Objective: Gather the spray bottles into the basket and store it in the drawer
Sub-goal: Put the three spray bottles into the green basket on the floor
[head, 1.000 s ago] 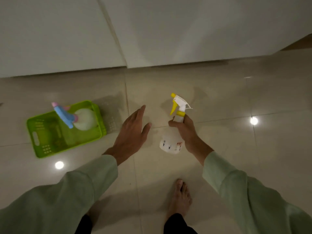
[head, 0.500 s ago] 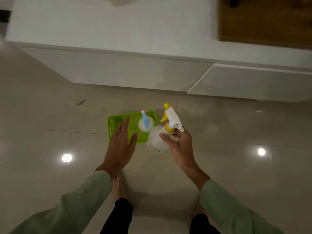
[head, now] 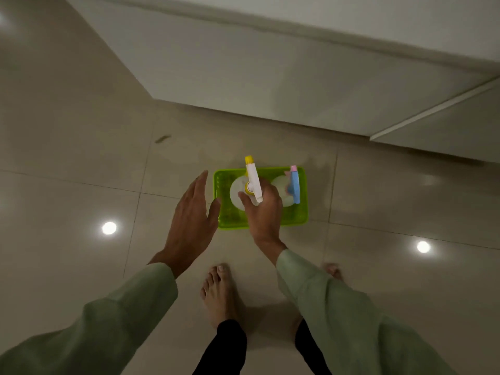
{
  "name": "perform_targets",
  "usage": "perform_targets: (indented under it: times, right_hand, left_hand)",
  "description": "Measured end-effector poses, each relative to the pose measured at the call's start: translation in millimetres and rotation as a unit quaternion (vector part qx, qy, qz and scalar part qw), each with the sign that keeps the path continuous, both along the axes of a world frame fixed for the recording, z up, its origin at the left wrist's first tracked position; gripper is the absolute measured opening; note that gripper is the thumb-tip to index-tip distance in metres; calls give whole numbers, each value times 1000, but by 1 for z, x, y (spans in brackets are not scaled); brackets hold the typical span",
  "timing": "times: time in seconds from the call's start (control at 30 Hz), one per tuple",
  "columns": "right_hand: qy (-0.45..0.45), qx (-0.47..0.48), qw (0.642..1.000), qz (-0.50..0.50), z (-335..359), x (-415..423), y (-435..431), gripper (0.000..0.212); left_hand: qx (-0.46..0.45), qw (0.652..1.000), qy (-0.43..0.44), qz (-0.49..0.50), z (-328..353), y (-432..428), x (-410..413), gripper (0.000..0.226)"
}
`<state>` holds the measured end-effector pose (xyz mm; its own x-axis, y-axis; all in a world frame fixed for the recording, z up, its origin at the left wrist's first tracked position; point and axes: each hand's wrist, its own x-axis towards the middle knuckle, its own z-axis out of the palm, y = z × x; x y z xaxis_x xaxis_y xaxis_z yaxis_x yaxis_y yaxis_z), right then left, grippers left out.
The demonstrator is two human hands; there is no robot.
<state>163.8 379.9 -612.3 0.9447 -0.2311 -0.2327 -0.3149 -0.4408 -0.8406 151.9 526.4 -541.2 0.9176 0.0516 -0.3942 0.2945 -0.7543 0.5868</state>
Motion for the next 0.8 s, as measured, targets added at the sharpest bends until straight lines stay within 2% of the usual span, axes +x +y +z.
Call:
perform_targets:
  times: [0.23, 0.33, 0.4, 0.5, 0.6, 0.7, 0.8]
  right_hand:
    - [-61, -60, 995, 42, -72, 0, 20, 24]
    - [-78, -83, 993, 45, -78, 2, 20, 32]
    - [-43, -67, 995, 58, -78, -1, 15, 44]
    - [19, -19, 992, 124, -63, -2, 3, 73]
    - [60, 31, 984, 162, -33, 1, -12, 92]
    - [69, 48, 982, 170, 15, 4, -30, 93]
    - [40, 51, 986, 156, 81, 13, -50, 79]
  left_hand:
    - [-1, 1000, 1, 1, -56, 7, -1, 62]
    - [1, 1000, 7, 3, -61, 7, -2, 62]
    - [2, 1000, 7, -1, -56, 5, -3, 61]
    - [7, 1000, 6, -9, -38, 1, -1, 59]
    - [10, 1000, -5, -10, -11, -6, 4, 58]
    - [7, 1000, -14, -10, 30, -21, 14, 57]
    - [-1, 999, -36, 0, 79, -40, 26, 56]
